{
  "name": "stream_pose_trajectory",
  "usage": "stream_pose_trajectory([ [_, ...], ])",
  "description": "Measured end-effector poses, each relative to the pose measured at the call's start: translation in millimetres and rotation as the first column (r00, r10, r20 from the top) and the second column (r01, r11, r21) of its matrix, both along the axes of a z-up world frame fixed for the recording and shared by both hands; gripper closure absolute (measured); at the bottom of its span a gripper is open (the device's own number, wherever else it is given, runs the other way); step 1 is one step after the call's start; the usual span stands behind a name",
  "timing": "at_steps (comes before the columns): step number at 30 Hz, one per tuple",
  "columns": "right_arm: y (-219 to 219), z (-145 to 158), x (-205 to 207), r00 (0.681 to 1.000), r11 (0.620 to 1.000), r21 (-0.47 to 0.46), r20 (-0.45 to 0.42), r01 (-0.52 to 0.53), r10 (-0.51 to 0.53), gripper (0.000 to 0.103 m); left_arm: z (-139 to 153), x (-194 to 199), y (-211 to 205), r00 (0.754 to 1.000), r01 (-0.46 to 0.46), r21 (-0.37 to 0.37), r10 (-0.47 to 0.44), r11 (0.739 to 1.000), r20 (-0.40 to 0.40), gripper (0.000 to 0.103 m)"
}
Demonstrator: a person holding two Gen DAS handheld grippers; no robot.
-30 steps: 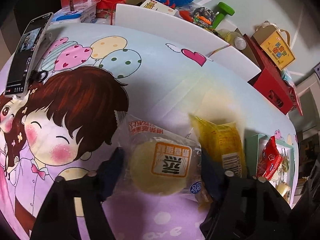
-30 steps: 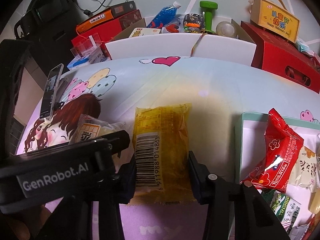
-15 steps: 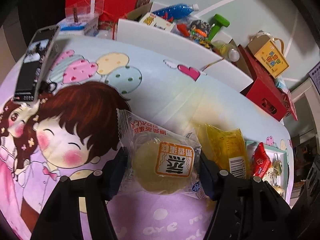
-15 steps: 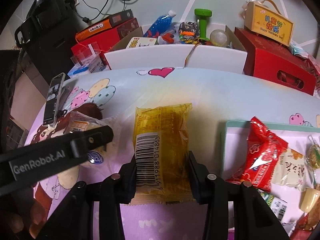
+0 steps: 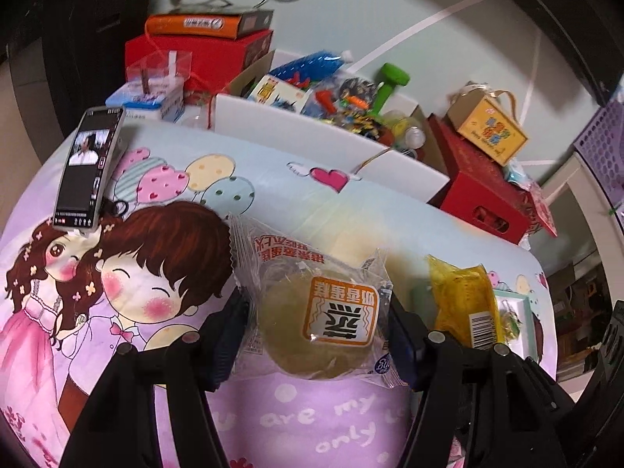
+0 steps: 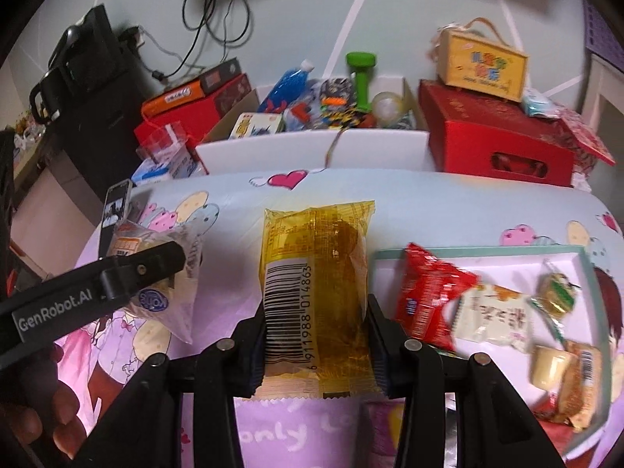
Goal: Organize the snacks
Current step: 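Carry the pastry packet to the tray with the left tool while the right tool carries the yellow packet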
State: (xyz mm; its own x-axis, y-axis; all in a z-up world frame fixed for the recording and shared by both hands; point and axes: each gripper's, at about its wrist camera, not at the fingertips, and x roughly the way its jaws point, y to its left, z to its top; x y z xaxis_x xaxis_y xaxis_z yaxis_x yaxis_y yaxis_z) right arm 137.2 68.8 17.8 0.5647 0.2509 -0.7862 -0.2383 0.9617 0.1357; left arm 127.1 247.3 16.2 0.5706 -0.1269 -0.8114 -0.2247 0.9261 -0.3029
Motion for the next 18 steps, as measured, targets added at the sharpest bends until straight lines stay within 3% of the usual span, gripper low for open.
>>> stream_pose_trajectory([
  [10, -61.2, 19.8, -10.7, 0.993, 0.993, -0.015, 0.031, 0.117, -0.117, 0.057, 27.3, -1.1, -49.1, 0.991, 0.113, 0.043, -0.115, 0.993, 0.062, 0.036],
  [18, -139.2, 24.5, -10.7, 0.953, 0.953, -0.015, 0.028, 0.303, -0.302, 0.057, 26.9, 3.2, -121.0, 0.955, 0.285, 0.054, -0.288, 0.957, 0.070, 0.036],
])
